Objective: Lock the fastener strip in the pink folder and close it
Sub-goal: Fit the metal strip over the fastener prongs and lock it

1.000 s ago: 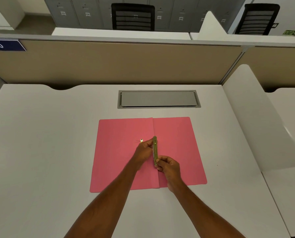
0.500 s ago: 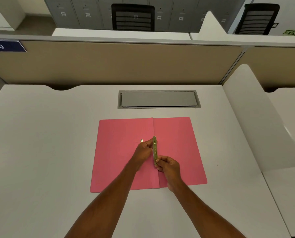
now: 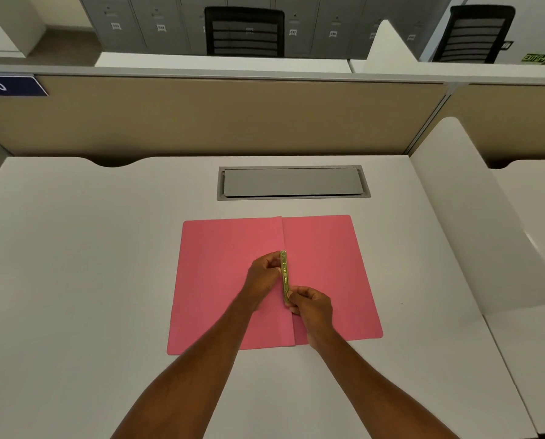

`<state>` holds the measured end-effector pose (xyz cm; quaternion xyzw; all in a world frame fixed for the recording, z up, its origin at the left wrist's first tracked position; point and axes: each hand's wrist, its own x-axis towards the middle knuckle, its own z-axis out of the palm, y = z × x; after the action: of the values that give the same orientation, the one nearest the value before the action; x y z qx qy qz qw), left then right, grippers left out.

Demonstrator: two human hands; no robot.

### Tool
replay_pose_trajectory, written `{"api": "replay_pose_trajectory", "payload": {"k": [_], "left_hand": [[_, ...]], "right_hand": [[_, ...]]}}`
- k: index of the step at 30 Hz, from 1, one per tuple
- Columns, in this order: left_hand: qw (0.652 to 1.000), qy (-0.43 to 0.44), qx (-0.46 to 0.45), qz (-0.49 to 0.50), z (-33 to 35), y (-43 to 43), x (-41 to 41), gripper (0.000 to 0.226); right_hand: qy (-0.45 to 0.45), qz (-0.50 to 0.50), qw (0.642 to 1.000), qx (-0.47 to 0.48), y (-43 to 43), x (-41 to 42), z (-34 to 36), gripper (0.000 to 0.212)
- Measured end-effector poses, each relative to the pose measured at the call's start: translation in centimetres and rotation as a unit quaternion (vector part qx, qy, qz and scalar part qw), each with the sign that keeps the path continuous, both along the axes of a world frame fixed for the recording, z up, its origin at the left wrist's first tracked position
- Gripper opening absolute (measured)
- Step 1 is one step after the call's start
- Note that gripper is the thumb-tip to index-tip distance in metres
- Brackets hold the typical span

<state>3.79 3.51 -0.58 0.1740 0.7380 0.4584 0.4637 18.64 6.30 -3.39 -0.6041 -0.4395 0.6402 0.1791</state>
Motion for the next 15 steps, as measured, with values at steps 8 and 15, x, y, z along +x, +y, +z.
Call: {"api": "replay_pose_trajectory", "payload": {"k": [8, 15], "left_hand": [[0.985, 0.171, -0.011, 0.036, 0.3, -0.8, -0.6, 0.024], [0.990, 0.124, -0.063, 0.028, 0.0, -1.4, -0.5, 0.038]], "right_hand": [[-0.040, -0.006, 0.999, 0.023, -0.2, -0.4, 0.0, 0.013], [-0.045, -0.013, 0.999, 0.028, 0.0, -0.8, 0.2, 0.013]]}}
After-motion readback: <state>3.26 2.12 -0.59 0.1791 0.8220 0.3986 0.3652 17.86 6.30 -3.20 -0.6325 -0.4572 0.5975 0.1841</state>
